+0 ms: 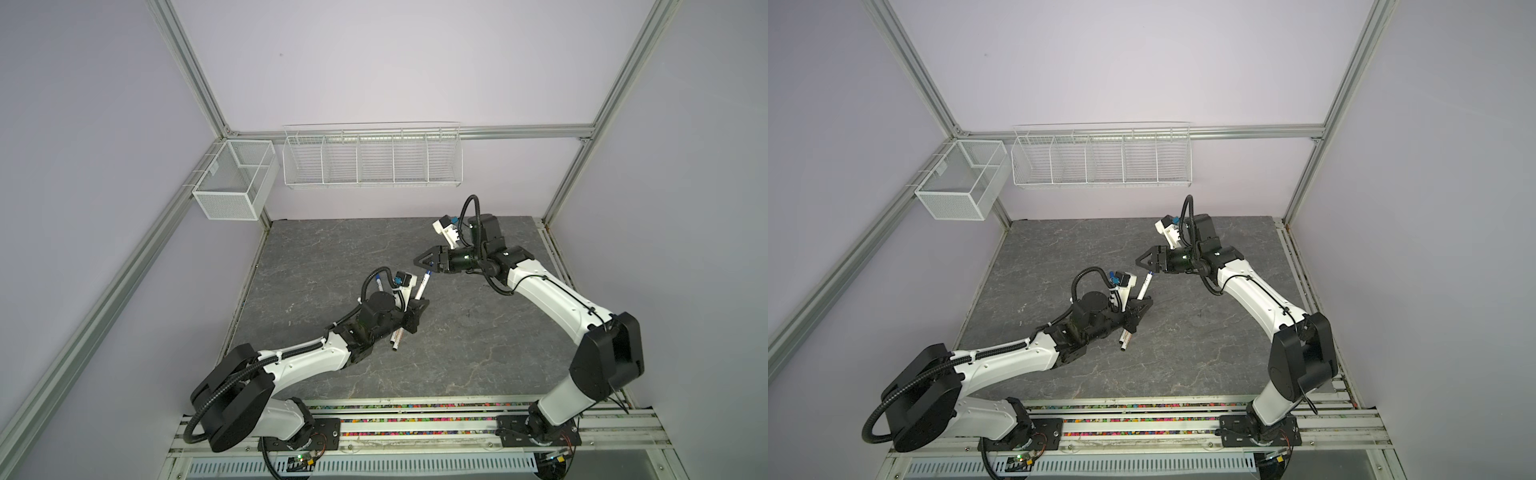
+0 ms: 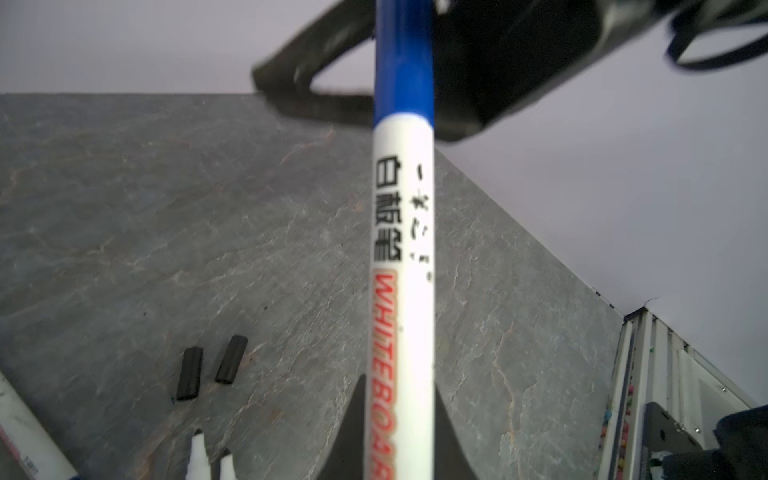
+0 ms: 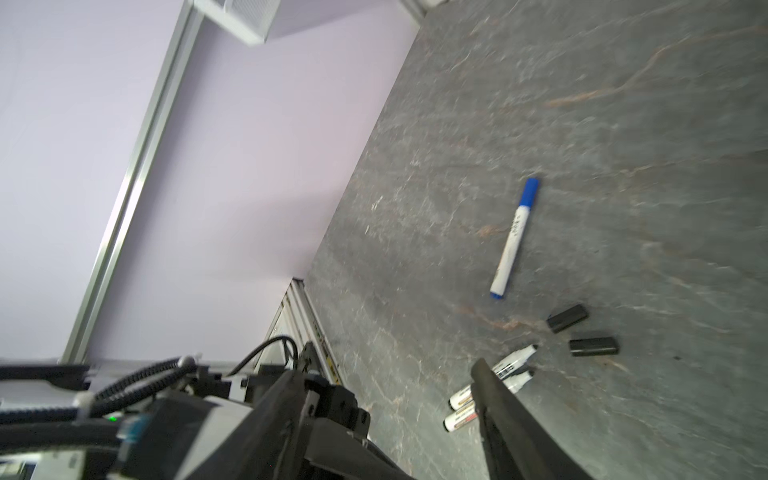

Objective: Insert the pens into the pen caps
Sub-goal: 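Lower the capped blue marker with the left gripper while the right gripper withdraws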

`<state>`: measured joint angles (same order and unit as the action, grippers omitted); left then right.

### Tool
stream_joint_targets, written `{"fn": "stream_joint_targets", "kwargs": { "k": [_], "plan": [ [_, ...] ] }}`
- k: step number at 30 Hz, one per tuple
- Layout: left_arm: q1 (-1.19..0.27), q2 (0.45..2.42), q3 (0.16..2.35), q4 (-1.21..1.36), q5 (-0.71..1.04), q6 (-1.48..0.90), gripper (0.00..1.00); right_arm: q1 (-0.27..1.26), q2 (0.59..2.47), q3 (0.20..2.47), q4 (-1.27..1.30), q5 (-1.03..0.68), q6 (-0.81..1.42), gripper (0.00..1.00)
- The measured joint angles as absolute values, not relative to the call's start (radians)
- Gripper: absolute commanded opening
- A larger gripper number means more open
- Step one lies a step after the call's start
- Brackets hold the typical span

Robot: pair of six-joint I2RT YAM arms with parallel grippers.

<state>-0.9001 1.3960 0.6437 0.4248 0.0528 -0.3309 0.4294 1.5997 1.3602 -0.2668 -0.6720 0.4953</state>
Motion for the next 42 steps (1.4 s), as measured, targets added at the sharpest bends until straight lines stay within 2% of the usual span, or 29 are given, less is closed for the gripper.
{"fn": "stream_joint_targets", "kwargs": {
  "k": [6, 10, 15, 24, 31, 35, 37, 42],
  "plan": [
    [-0.86, 1.433, 0.575, 0.453, 0.023, -0.398, 0.0, 0.378, 1.489, 1.316, -0.21, -0.535, 0.526, 0.71],
    [-0.799, 1.418, 0.532, 0.464, -0.102, -0.505, 0.0, 0.379, 1.447, 1.302, -0.222, -0.474, 0.515, 0.7],
    [-0.709, 1.421, 0.522, 0.361, -0.207, -0.634, 0.0, 0.379, 1.444, 1.263, -0.273, -0.424, 0.503, 0.7],
    [-0.566, 1.552, 0.536, 0.286, -0.152, -0.706, 0.0, 0.379, 1.446, 1.25, -0.326, -0.4, 0.49, 0.69],
    [-0.503, 1.647, 0.63, 0.245, -0.014, -0.699, 0.2, 0.379, 1.445, 1.224, -0.326, -0.384, 0.477, 0.68],
    [-0.498, 1.679, 0.691, 0.196, 0.035, -0.68, 0.24, 0.379, 1.445, 1.213, -0.336, -0.381, 0.469, 0.67],
    [-0.498, 1.692, 0.715, 0.178, 0.053, -0.671, 0.31, 0.379, 1.445, 1.213, -0.336, -0.381, 0.466, 0.66],
    [-0.498, 1.695, 0.736, 0.144, 0.062, -0.665, 0.33, 0.379, 1.445, 1.201, -0.336, -0.381, 0.459, 0.65]
  ]
}}
